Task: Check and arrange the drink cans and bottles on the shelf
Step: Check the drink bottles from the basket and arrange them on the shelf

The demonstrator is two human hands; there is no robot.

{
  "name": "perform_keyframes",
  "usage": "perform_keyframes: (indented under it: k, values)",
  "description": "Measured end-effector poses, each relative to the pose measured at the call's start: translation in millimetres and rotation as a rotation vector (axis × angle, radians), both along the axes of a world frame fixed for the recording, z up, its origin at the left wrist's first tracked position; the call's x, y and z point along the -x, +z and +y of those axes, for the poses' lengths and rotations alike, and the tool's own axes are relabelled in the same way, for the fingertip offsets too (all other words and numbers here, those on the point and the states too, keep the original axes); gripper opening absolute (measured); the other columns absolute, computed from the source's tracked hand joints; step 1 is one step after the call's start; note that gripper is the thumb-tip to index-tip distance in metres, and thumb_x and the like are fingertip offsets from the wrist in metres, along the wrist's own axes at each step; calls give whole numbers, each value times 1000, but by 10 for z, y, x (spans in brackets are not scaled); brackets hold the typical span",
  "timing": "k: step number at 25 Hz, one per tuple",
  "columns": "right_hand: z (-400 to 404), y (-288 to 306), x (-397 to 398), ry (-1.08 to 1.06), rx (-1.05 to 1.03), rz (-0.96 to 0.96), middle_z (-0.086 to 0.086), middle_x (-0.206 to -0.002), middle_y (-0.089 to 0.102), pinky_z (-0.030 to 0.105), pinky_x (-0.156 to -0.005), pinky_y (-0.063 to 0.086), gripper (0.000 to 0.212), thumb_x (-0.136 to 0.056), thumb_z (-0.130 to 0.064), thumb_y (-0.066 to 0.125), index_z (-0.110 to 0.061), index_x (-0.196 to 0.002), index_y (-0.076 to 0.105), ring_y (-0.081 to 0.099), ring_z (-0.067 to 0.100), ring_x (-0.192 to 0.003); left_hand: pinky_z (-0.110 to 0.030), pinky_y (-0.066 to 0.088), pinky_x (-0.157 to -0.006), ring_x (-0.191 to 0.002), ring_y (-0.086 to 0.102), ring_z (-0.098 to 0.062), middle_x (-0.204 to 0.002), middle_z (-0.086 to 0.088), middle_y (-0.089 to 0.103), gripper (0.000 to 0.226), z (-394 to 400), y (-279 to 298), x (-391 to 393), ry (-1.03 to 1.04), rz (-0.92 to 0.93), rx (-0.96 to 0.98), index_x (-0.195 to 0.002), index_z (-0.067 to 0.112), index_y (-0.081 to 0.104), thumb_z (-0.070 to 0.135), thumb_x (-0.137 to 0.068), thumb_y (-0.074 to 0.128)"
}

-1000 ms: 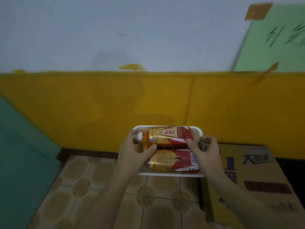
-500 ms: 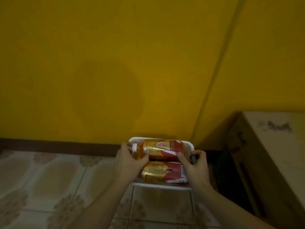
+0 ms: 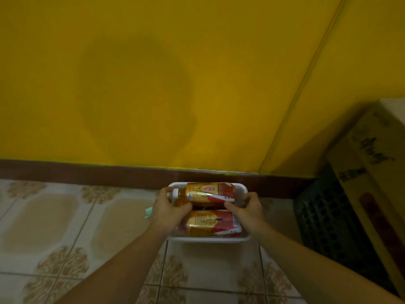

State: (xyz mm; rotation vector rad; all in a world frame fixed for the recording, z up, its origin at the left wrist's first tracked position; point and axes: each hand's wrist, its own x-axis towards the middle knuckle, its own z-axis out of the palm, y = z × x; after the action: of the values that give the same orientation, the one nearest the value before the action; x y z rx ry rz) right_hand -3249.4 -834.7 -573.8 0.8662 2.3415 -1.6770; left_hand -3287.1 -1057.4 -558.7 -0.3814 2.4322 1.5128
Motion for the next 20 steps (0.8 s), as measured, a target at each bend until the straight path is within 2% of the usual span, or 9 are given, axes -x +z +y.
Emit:
perform_keyframes:
  k: [3, 6, 9, 12, 15, 17, 19, 20]
  values:
    - [77, -119, 101, 2, 6, -42, 1, -99, 59, 24, -59, 45, 46, -86, -18, 83, -12, -110, 44, 61, 9, -80, -21, 47, -64, -87, 57, -8, -107, -1, 58, 57, 93, -39, 104, 41, -47, -129, -125, 18, 52, 9, -77, 83]
    - [133, -164, 176, 5, 26, -42, -2, -100, 60, 23, -59, 46, 47, -84, -15, 84, -14, -109, 44, 64, 11, -85, -18, 47, -61, -90, 60, -14, -101, 1, 56, 52, 193, -89, 185, 86, -62, -210, -120, 19, 51, 3, -80, 80]
    - [207, -242, 222, 0, 32, -17, -3, -100, 61, 23, -60, 47, 46, -82, -10, 84, -11, -111, 48, 63, 9, -84, -17, 47, -57, -83, 60, -8, -99, 1, 58, 47, 243, -206, 233, 103, -79, -240, -120, 16, 53, -2, -82, 75]
    - [265, -275, 233, 46, 44, -10, -7, -100, 61, 16, -57, 47, 42, -85, -9, 82, -11, -113, 50, 61, 3, -81, -9, 46, -52, -77, 60, -8, -94, -1, 62, 32, 194, -280, 240, 92, -67, -212, -115, 4, 61, -5, -85, 67]
    - [306, -325, 218, 117, 42, -17, 0, -119, 63, 22, -68, 52, 49, -86, -16, 82, -18, -121, 48, 63, 5, -90, -9, 47, -55, -80, 60, -6, -103, -3, 62, 29, 107, -321, 267, 24, -87, -222, -118, 5, 62, -4, -90, 60]
    - [314, -268, 208, 145, 43, -11, -1, -125, 59, 25, -72, 51, 56, -90, -24, 79, -23, -133, 43, 63, 8, -92, -15, 46, -62, -88, 58, -5, -110, 1, 58, 35, 68, -292, 266, -49, -98, -194, -126, 13, 58, 2, -92, 58]
    - [334, -183, 204, 158, 52, -4, -1, -127, 57, 32, -82, 54, 63, -95, -37, 72, -29, -144, 34, 64, 18, -101, -24, 43, -76, -105, 55, -13, -123, -2, 53, 45, 41, -253, 276, -154, -75, -130, -134, 19, 53, 8, -92, 63]
    - [347, -139, 184, 183, 17, -27, 0, -129, 56, 38, -92, 54, 68, -96, -44, 69, -31, -149, 29, 64, 24, -110, -27, 41, -83, -113, 50, -14, -127, -2, 50, 51, 27, -220, 278, -203, -59, -100, -138, 19, 50, 9, -90, 66]
